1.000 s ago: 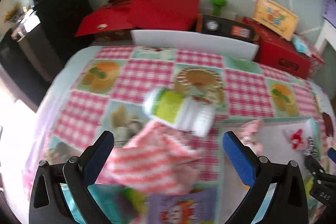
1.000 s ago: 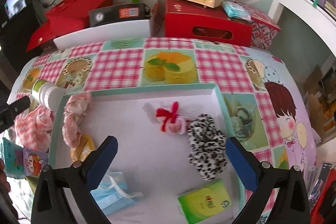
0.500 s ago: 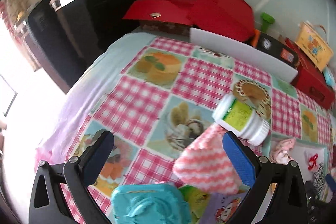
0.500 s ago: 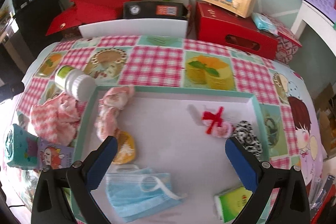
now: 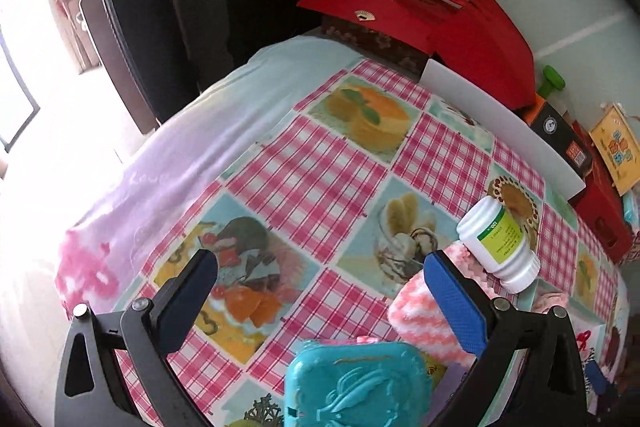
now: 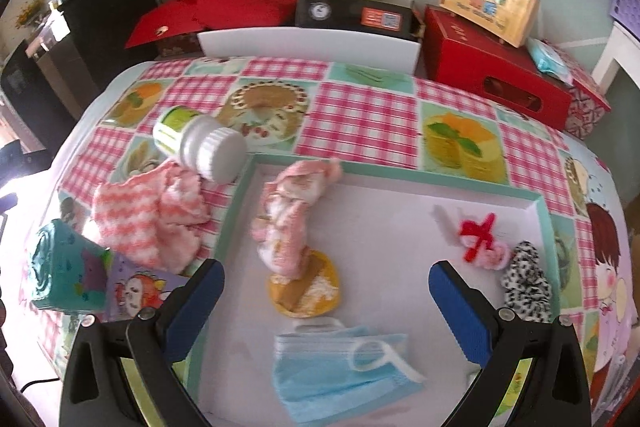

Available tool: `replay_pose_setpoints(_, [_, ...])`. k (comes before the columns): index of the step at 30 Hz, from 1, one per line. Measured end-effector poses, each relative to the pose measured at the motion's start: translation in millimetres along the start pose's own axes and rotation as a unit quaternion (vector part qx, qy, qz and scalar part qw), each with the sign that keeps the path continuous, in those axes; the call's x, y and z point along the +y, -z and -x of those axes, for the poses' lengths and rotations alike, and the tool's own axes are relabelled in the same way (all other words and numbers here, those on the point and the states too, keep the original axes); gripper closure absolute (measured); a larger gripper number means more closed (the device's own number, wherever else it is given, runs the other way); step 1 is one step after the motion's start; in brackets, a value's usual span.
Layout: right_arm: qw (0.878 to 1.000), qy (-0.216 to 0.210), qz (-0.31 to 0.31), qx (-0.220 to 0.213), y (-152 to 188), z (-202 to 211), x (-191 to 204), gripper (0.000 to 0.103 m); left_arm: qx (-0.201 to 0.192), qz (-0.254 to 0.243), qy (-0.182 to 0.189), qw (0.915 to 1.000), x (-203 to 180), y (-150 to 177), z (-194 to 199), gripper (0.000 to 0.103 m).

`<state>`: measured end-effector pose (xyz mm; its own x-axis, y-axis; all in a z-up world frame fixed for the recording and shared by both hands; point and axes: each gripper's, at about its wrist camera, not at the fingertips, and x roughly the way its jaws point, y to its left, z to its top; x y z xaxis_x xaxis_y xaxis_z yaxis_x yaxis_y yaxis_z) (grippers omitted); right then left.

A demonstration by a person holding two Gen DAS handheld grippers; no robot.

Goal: Organize soft objects
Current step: 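Lower the left gripper onto the pink-and-white striped cloth and close it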

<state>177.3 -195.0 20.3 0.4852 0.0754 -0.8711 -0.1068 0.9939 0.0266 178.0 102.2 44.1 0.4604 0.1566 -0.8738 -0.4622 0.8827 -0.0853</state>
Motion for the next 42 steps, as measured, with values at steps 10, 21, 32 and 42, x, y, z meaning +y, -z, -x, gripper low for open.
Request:
replay_pose_setpoints(10, [0.997,-0.062,0.045,0.0,-0.4,-9.0,45.6,0.0,0.019,-0.006,0.034,0.9992,-4.7,2.9,-8.4,0.0])
replay_pose_setpoints(21, [0.995,-0.088,0.044,-0.017,-10.3,-20.3,57.1,0.0,0.06,-0.043,0.065,0.9952,-37.0,8.9,-32.8,0.0])
replay_pose_setpoints(32, [0.994,-0.093,0.057,-0.005,-8.1,-24.2,56.7,0.0,0.074,-0.109,0.082,0.9878,-72.5,19.1,-40.5,0.0])
replay_pose_setpoints(42, [0.991,-0.093,0.096,0.009,4.1,-20.5,63.7,0.0,0.099,-0.148,0.096,0.9792,-92.3,29.0,-50.0,0.01])
